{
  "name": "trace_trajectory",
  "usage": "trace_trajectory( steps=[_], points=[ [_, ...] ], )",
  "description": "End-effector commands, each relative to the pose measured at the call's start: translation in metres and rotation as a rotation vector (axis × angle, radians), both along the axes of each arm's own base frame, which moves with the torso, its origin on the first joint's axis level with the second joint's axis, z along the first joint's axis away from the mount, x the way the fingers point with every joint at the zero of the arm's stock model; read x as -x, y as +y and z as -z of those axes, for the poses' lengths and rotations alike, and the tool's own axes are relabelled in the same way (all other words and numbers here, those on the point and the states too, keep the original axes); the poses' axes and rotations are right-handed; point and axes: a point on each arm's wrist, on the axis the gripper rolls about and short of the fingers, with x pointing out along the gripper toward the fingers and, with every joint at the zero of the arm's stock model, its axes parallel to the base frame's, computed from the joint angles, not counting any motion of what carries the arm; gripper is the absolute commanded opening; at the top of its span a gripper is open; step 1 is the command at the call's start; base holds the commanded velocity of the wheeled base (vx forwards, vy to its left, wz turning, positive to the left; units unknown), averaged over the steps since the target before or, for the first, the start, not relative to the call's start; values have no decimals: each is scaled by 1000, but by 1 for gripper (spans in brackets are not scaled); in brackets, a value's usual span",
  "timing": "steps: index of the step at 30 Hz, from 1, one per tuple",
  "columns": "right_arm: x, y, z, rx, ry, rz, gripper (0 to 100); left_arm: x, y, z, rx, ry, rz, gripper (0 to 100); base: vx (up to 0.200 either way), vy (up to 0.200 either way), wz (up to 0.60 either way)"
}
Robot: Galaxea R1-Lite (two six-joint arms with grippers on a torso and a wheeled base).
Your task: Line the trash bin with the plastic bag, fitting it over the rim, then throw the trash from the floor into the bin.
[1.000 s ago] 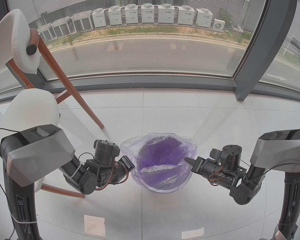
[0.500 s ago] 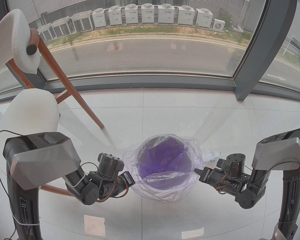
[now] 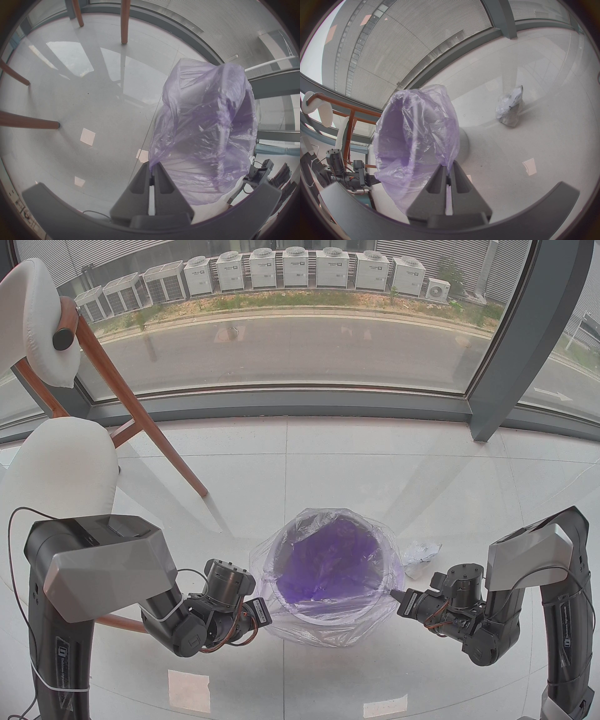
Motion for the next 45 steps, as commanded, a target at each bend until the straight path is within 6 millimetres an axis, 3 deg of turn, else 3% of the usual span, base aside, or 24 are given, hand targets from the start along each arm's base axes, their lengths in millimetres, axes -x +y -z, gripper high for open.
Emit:
trace_trajectory(
  steps=[1, 12, 18, 29, 35, 36, 37, 45],
  points=[
    [0, -1, 12, 14, 31, 2, 0, -1, -4, 8, -18, 6, 19, 0, 0, 0, 0],
    [-13, 1, 19, 24, 19, 11, 0, -24, -18, 12, -30, -66, -7, 0, 0, 0, 0],
    [-36, 0, 29, 95, -22, 80, 0, -35, -21, 13, -61, -113, -30, 0, 0, 0, 0],
    [-39, 0, 29, 98, -25, 80, 0, -34, -20, 12, -60, -112, -33, 0, 0, 0, 0],
    [-38, 0, 29, 99, -23, 80, 0, -23, -15, 12, -90, -90, -34, 0, 0, 0, 0],
    [-39, -1, 29, 99, -23, 81, 100, -18, -12, 11, -97, -79, -25, 0, 0, 0, 0],
    [-39, -1, 29, 99, -22, 81, 100, -16, -11, 10, -98, -78, -23, 100, 0, 0, 0],
    [-25, -5, 21, 100, -19, 76, 100, -10, -7, 2, -81, -126, -18, 100, 0, 0, 0]
  ],
)
